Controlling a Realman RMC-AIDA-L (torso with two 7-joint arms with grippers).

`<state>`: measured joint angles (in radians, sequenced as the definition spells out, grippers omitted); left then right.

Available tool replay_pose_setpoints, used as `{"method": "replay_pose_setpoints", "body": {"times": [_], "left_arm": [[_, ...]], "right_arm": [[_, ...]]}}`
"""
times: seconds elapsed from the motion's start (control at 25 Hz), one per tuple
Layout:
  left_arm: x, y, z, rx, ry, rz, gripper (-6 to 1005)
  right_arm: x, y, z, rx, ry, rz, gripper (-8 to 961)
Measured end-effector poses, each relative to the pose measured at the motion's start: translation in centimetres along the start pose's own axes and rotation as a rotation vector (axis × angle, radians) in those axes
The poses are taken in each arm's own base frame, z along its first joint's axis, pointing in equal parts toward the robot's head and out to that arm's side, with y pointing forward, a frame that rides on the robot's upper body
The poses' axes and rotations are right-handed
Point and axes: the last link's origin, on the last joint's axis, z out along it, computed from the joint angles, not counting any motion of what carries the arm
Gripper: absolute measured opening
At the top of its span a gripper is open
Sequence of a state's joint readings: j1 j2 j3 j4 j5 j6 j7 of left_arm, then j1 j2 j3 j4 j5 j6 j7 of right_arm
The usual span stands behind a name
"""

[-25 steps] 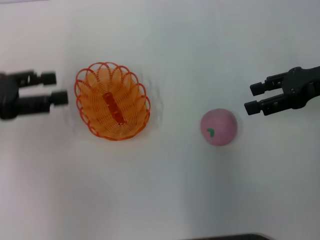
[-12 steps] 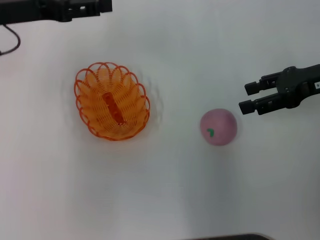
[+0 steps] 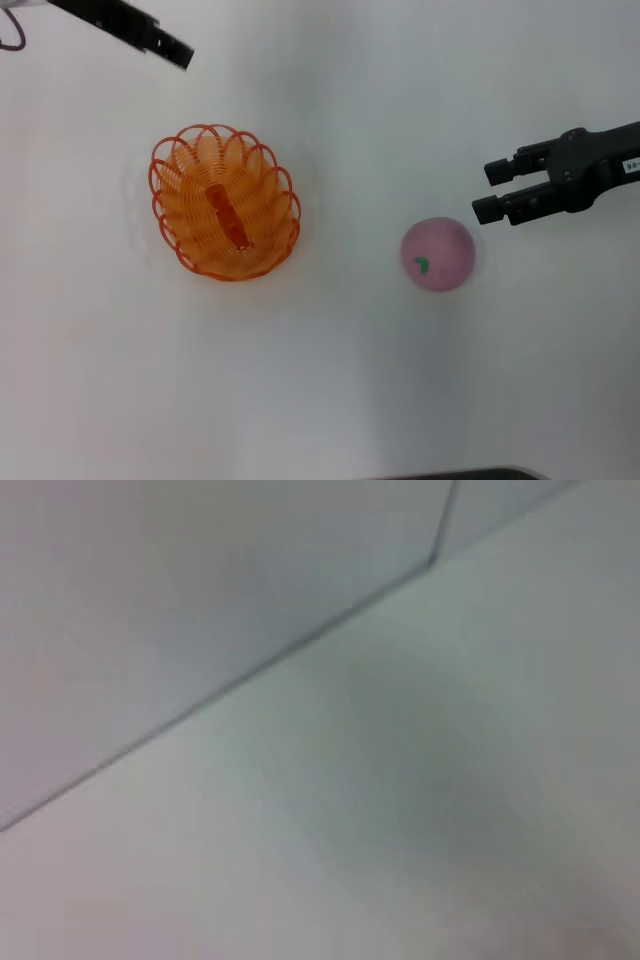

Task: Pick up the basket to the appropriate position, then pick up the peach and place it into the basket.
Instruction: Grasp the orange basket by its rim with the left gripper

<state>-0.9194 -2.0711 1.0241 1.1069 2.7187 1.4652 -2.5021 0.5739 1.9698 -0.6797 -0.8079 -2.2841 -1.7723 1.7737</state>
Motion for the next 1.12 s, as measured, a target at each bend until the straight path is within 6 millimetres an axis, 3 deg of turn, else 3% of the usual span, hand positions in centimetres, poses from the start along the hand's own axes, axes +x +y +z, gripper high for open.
{"method": "replay_pose_setpoints", "body": {"times": [0.28,0.68,1.12], "left_arm": [[1.1,1.1,3.1,0.072,-0.134,0.108,778],[-1.6,1.4,7.2,0.091,-0.214,0.163,743],[-2.4,2.6,8.6,0.071,-0.236,0.169,647]], "right_arm": [[-0.2,0.1,0.4,-0.008,0.001,-0.003,808],[-0.3,0.2,0.6,-0.009,0.001,-0.003,808],[-0.5,0.1,0.7,-0.007,0.0,-0.009,808]]}}
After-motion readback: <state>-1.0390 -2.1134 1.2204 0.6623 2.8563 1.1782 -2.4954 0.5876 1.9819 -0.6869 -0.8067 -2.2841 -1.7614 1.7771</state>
